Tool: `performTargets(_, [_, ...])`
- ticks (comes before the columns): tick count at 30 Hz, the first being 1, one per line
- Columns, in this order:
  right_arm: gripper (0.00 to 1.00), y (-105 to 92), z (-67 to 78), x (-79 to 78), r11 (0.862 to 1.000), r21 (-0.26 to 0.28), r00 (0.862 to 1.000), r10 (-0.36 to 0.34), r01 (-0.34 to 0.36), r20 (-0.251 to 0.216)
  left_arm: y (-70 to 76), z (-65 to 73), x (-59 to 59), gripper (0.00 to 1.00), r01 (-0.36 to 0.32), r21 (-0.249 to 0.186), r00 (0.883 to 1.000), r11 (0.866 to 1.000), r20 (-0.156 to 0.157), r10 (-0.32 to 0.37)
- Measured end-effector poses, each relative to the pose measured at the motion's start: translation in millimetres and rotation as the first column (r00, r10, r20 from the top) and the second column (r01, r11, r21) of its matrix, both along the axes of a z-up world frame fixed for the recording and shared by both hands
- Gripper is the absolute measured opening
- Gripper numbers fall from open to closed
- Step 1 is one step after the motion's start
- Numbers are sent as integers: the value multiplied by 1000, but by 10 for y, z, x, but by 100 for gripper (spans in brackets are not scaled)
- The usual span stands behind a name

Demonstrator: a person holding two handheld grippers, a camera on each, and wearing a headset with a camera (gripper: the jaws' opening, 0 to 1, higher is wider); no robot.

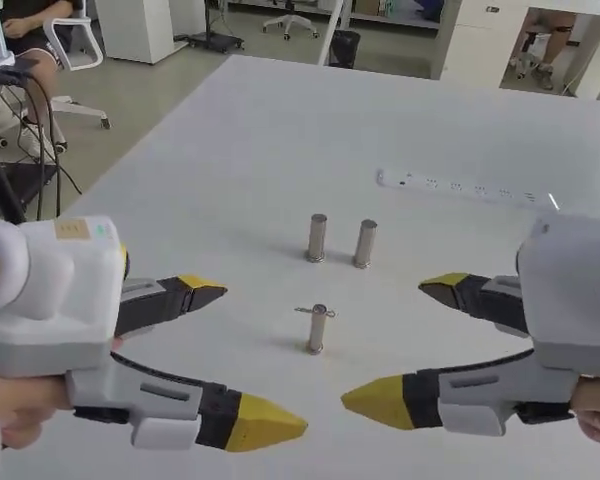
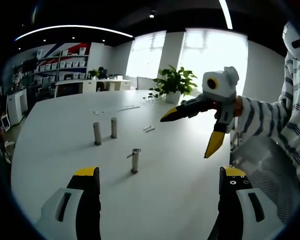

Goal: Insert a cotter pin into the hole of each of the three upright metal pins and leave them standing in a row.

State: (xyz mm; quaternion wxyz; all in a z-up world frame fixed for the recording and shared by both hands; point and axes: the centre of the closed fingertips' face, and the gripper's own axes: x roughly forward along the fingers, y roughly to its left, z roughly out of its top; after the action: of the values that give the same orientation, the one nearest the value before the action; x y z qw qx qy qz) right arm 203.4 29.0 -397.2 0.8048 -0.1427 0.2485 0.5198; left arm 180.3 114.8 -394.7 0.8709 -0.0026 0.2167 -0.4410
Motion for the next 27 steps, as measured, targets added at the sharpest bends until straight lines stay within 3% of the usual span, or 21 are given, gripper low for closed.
performTargets(12, [94,-293,18,-162,989,56,989,-135,139,-60,37,17,2,99,2,9,1000,1000,-3,-2])
performTargets(18, [96,-370,-23,-239,982,77,982,-168,174,-84,6,24,20,99,4,5,1000,1000,-5,-4])
performTargets(22, [98,-426,4,-259,967,111,971,-216,228,-105,-16,48,35,99,7,2,1000,1000,-1,-7])
performTargets(27, [98,-460,-5,-291,964,106,966,-233,245,-111,-29,80,81,99,7,0,1000,1000,7,-7])
